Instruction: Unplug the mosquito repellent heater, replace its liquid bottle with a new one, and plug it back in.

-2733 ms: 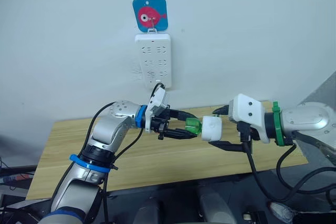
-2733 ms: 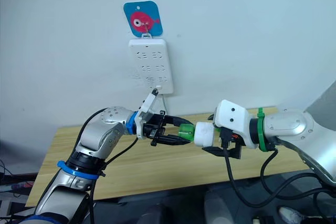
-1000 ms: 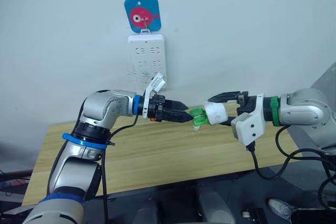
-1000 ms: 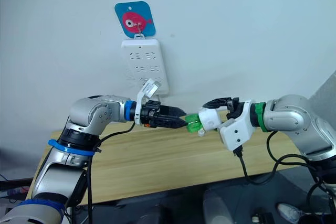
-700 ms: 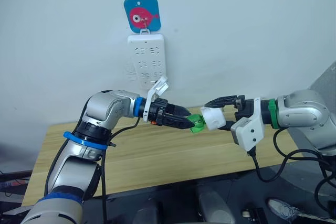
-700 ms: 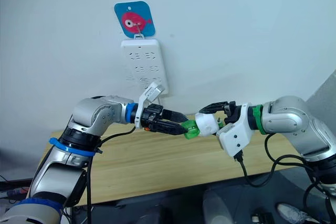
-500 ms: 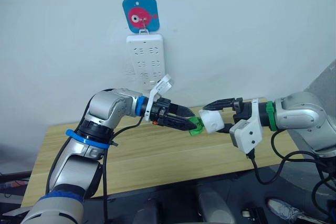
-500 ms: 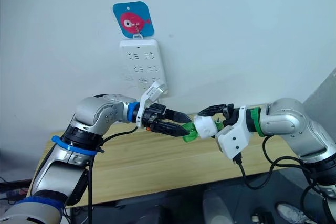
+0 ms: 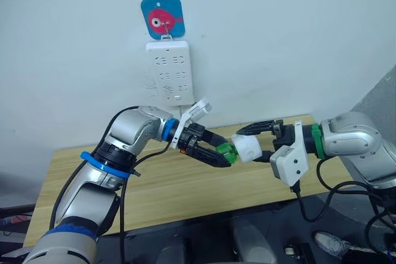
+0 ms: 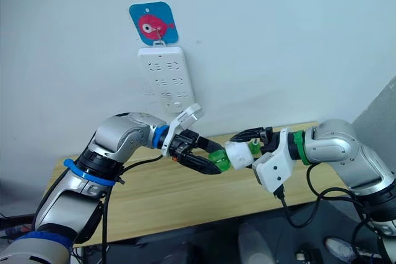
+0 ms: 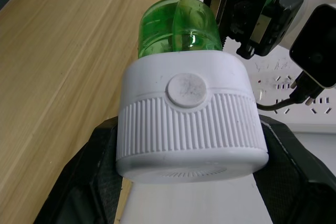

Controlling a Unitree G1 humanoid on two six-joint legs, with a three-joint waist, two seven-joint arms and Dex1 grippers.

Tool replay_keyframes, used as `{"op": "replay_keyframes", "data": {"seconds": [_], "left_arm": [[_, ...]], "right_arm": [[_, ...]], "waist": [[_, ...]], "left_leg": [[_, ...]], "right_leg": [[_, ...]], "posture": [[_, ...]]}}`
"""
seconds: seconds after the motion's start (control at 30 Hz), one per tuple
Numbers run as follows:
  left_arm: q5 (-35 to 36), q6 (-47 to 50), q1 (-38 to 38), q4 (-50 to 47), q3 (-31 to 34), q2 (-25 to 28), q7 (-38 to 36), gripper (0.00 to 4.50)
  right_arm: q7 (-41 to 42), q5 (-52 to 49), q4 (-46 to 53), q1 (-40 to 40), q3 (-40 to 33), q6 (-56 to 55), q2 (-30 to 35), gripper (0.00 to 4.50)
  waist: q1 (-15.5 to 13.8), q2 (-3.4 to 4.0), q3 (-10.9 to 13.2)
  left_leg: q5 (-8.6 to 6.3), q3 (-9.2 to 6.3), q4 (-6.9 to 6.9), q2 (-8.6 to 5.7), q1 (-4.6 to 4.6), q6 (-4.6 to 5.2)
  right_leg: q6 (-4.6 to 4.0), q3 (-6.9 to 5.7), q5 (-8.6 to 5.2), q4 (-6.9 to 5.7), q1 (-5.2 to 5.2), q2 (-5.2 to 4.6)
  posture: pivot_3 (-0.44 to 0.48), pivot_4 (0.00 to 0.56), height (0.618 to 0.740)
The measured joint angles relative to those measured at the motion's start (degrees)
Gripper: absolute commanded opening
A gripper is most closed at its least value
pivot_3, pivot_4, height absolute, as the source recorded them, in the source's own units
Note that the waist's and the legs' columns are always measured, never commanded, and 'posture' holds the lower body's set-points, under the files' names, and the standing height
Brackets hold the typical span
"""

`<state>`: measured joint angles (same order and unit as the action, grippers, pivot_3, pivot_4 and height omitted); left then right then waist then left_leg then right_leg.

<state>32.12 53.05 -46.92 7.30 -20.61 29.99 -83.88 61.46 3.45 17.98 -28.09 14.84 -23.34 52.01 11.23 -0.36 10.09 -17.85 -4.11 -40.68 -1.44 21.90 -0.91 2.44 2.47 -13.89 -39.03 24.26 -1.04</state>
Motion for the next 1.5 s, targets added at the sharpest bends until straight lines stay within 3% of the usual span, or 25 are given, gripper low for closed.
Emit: {"op": "replay_keyframes", "data": {"seconds": [0.13,0.4,0.53,0.57,0.7,1.0,1.1,1.23,1.4,1.5], "left_arm": [[-0.2,0.4,0.0,0.1,-0.1,-0.3,0.0,2.43],[-0.8,0.4,0.0,0.1,-0.4,-0.4,-0.4,2.4],[-0.9,0.5,0.1,0.2,-0.4,-0.4,-0.3,2.4],[-0.9,0.4,0.1,0.2,-0.4,-0.4,-0.3,2.4],[-1.0,-0.1,0.2,0.5,-0.4,-0.3,-0.3,2.4],[-1.1,-7.0,7.4,0.9,5.9,-1.4,5.7,2.4],[-0.4,-8.8,11.8,-1.7,10.1,-4.8,10.6,2.4],[-2.3,-17.0,17.9,-5.5,13.4,-10.9,19.9,2.4],[-9.6,-34.0,24.7,-8.0,13.5,-17.4,29.1,2.4],[-12.5,-41.6,26.6,-8.6,13.1,-19.6,32.0,2.4]], "right_arm": [[0.7,0.1,0.3,0.0,0.0,0.6,-0.3,2.98],[1.6,0.0,0.7,0.0,0.0,1.5,-0.6,2.98],[2.1,-1.3,0.9,0.0,-0.1,1.1,-0.8,4.41],[2.1,-1.1,0.8,0.0,-0.1,0.1,-0.8,4.5],[1.6,0.2,-1.1,1.3,-0.8,-5.6,1.1,4.5],[-2.0,1.3,-9.6,12.0,-13.3,-6.8,10.0,4.5],[-3.4,-1.0,-7.3,17.9,-18.7,1.1,10.0,4.5],[-6.9,-11.1,4.2,26.4,-26.4,24.6,5.9,4.5],[-21.7,-36.4,19.4,27.0,-32.1,55.3,-5.4,4.5],[-33.6,-49.6,23.7,24.5,-33.3,66.0,-11.5,4.5]], "waist": [[0.0,0.0,0.0],[0.0,0.0,0.0],[0.0,0.0,0.0],[0.0,0.0,0.0],[-0.1,0.0,0.0],[0.0,0.0,0.0],[-0.2,0.0,0.0],[-0.6,-0.01,0.0],[-0.5,0.01,-0.1],[-0.4,0.02,-0.1]], "left_leg": [[0.0,-0.01,0.0,0.0,0.0,0.0],[0.0,-0.01,0.0,0.0,0.0,0.0],[-0.01,-0.01,0.0,0.0,0.0,0.01],[-0.01,-0.01,0.0,0.0,0.0,0.01],[-0.01,-0.02,0.0,-0.02,0.0,0.02],[-0.02,0.02,0.01,0.0,-0.04,0.04],[-0.02,-0.03,0.0,0.0,-0.03,0.04],[-0.03,-0.02,-0.03,0.0,-0.07,0.06],[-0.05,-0.01,0.0,0.02,-0.1,0.07],[-0.05,0.0,-0.01,0.0,-0.08,0.08]], "right_leg": [[0.0,-0.01,0.0,0.0,-0.01,0.0],[0.0,-0.01,0.0,0.0,-0.01,0.0],[0.0,-0.01,0.0,0.0,-0.01,0.0],[0.0,-0.01,0.0,0.0,-0.01,0.0],[0.0,-0.01,0.0,0.01,-0.03,0.0],[0.0,0.04,0.0,0.0,-0.04,0.0],[0.0,0.02,0.0,0.02,-0.11,-0.01],[0.01,0.07,0.0,0.01,-0.18,-0.02],[0.01,0.1,0.0,0.01,-0.21,-0.01],[0.01,0.1,0.0,0.01,-0.21,0.0]], "posture": [[-0.286,0.109,0.73],[-0.286,0.109,0.73],[-0.288,0.111,0.73],[-0.291,0.112,0.73],[-0.295,0.115,0.73],[-0.287,0.124,0.73],[-0.279,0.127,0.73],[-0.288,0.128,0.73],[-0.291,0.125,0.73],[-0.291,0.125,0.73]]}}
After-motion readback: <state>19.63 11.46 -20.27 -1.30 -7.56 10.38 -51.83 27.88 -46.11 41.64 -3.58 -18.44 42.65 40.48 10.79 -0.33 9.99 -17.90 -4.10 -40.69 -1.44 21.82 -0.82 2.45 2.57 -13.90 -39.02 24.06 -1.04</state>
